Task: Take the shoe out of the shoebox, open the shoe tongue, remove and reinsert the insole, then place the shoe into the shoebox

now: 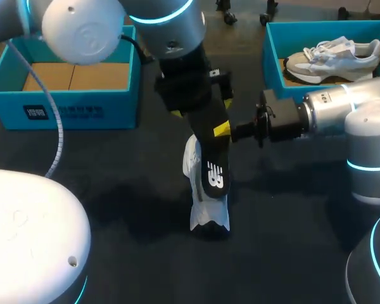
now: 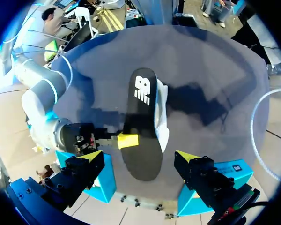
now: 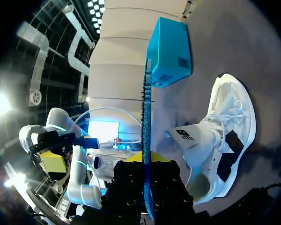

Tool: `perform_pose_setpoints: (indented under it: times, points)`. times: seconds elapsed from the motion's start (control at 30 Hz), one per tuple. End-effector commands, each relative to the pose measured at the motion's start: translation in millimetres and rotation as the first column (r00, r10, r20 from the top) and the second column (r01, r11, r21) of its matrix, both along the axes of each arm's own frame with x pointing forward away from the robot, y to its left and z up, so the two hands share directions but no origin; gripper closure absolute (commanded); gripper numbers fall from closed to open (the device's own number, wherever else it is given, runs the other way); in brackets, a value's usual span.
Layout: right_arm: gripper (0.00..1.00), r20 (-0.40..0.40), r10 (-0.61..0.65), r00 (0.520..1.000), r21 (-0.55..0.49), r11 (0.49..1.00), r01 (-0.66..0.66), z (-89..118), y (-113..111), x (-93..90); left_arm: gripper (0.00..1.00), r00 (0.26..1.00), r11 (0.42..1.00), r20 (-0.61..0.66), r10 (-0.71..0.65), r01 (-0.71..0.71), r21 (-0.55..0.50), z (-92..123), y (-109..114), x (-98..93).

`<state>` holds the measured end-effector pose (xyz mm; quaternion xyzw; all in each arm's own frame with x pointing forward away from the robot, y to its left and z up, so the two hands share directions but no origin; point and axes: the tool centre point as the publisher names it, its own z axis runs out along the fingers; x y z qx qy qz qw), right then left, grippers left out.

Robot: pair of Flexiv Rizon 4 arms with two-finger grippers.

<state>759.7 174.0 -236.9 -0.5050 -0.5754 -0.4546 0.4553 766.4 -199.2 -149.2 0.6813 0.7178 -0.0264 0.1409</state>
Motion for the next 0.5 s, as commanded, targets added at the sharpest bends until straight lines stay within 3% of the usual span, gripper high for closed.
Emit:
perform_pose_setpoints:
  times: [0.03,0.5]
  points:
    - [1.0,0.002,-0.003,1.0,0.002,1.0,0.003,-0.1,2.4,-1.6,0.0,1.0,0.999,-0.022,0.013,-0.012,0.053,-1.7,-9.5,6.7]
    - [1.0,-0.001,0.002,1.0,0.011,1.0,-0.002,-1.1,9.6,-2.4,0.0,0.996,0.991,-0.074,0.041,-0.031,0.126,-13.7,-20.5,15.7]
